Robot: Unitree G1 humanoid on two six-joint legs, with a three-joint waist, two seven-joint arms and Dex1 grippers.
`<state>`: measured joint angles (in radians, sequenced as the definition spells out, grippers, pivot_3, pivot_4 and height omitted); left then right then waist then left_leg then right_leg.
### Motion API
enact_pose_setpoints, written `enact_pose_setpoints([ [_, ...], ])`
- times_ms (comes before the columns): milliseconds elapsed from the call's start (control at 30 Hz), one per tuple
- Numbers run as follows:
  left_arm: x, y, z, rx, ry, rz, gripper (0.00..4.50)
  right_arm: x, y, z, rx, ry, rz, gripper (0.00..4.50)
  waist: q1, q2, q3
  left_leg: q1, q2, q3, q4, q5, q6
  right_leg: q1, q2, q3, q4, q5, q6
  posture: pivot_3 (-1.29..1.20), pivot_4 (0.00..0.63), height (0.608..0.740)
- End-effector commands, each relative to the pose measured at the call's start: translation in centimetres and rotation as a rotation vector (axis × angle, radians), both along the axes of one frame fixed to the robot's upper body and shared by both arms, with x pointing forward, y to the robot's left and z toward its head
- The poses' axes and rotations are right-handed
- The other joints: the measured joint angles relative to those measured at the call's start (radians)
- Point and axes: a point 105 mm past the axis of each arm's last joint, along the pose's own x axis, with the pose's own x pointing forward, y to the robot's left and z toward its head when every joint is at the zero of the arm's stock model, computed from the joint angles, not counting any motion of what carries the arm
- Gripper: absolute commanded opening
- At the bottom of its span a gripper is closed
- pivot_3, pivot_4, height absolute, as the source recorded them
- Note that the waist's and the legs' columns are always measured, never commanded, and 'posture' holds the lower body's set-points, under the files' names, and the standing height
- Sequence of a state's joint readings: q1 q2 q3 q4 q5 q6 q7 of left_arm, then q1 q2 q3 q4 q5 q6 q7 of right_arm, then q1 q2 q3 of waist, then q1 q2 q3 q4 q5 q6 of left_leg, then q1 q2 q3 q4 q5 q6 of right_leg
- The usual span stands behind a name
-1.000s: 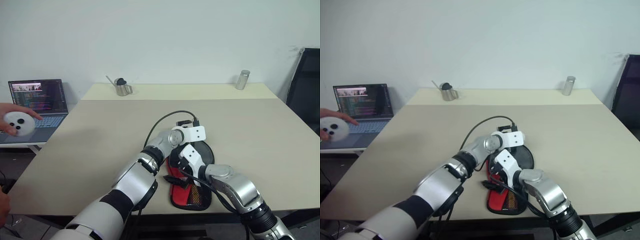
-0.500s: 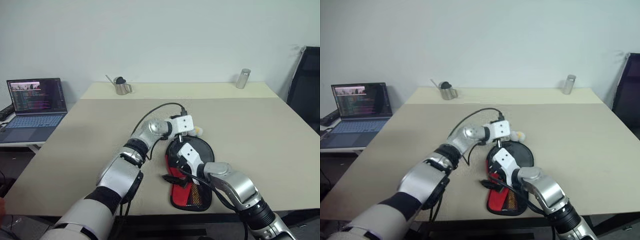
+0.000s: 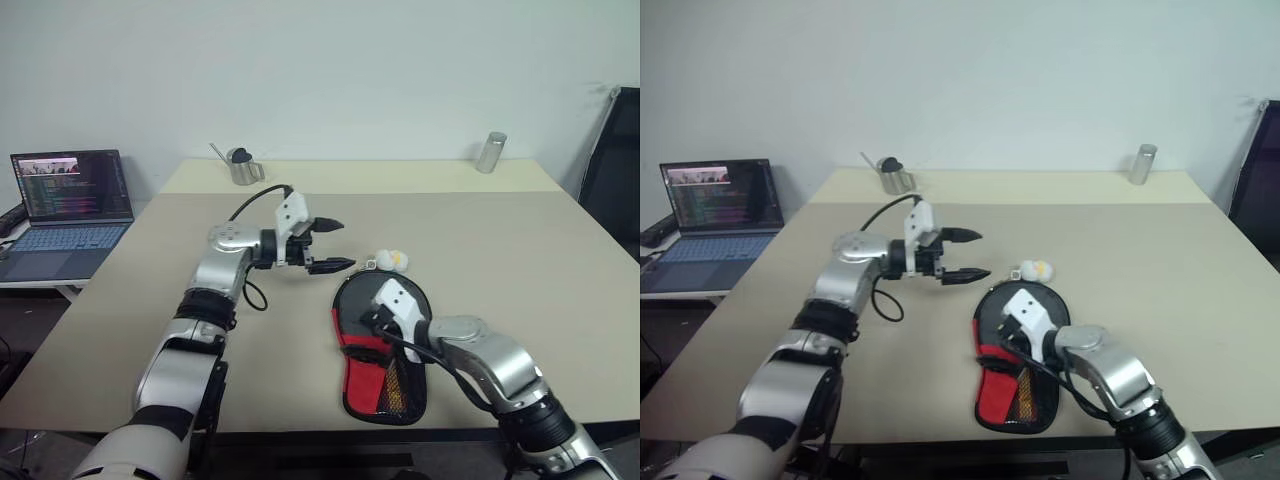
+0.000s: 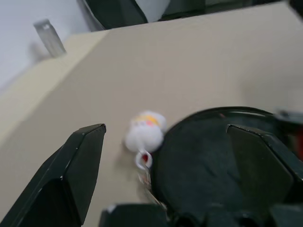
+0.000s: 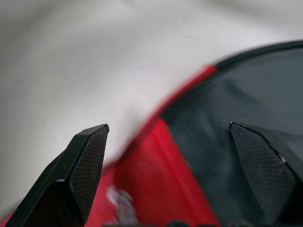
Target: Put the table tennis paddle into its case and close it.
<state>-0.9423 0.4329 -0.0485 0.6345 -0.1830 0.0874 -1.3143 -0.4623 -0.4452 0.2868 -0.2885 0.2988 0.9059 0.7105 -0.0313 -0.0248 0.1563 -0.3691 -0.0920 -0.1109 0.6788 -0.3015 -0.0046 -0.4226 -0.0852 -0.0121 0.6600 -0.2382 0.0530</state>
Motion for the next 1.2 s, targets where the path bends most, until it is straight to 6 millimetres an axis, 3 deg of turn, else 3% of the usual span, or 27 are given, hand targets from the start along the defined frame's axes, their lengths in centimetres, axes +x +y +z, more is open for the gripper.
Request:
enact_pose_setpoints([
  [33,-1.8,-1.0,1.4,-0.045,0.021,-0.073,4.47,-0.7,-0.9,5.0,0.021,-0.143,0.074,4.5,0.001,0.001,0.001,-0.001,0.0,0.0,0.0,0.0,0.0,0.0,0.0,0.0,-0.001,0.0,0.0,0.0,0.15,0.74],
  [267,-2.7,-2.9,-2.3,0.008,0.136,-0.023,4.47,-0.9,-4.9,10.4,-0.112,-0.307,0.156,4.5,0.006,0.002,0.003,-0.001,0.0,0.0,0.0,-0.001,0.002,0.001,-0.001,-0.001,-0.003,0.0,0.0,0.0,0.15,0.74],
  [433,-1.6,-5.1,-5.6,0.061,0.159,0.072,4.47,4.9,-7.5,12.2,-0.283,-0.436,0.046,4.5,0.002,0.002,0.004,0.002,0.0,0.003,0.0,-0.002,0.003,0.002,-0.001,0.0,-0.002,0.0,0.0,0.0,0.15,0.74],
  [633,-2.4,-7.8,-9.0,0.164,0.14,0.055,4.47,11.2,-7.3,10.9,-0.412,-0.455,0.019,4.5,-0.003,0.002,0.004,0.002,0.001,0.007,-0.002,-0.001,0.001,0.001,-0.001,0.002,-0.002,0.0,0.0,0.0,0.15,0.74],
  [733,-2.5,-8.4,-9.7,0.17,0.147,0.079,4.47,13.2,-7.1,9.3,-0.47,-0.445,0.015,4.5,0.0,0.002,0.005,0.002,0.0,0.007,-0.002,-0.001,0.001,-0.001,-0.001,0.002,-0.002,0.0,0.0,0.0,0.15,0.74],
  [933,-2.4,-8.7,-10.6,0.162,0.17,0.137,4.47,15.0,-6.8,6.4,-0.6,-0.465,0.004,4.5,0.003,0.003,0.005,-0.001,-0.001,0.004,-0.002,0.0,0.001,-0.001,-0.003,0.002,-0.003,0.0,0.0,0.0,0.15,0.74],
  [1200,-3.5,-8.4,-10.9,0.152,0.18,0.159,4.47,15.2,-5.8,4.4,-0.679,-0.482,0.038,4.5,-0.001,0.004,0.004,0.0,-0.001,0.004,-0.002,0.0,0.0,-0.001,-0.002,0.003,-0.002,0.0,0.0,0.0,0.15,0.74],
])
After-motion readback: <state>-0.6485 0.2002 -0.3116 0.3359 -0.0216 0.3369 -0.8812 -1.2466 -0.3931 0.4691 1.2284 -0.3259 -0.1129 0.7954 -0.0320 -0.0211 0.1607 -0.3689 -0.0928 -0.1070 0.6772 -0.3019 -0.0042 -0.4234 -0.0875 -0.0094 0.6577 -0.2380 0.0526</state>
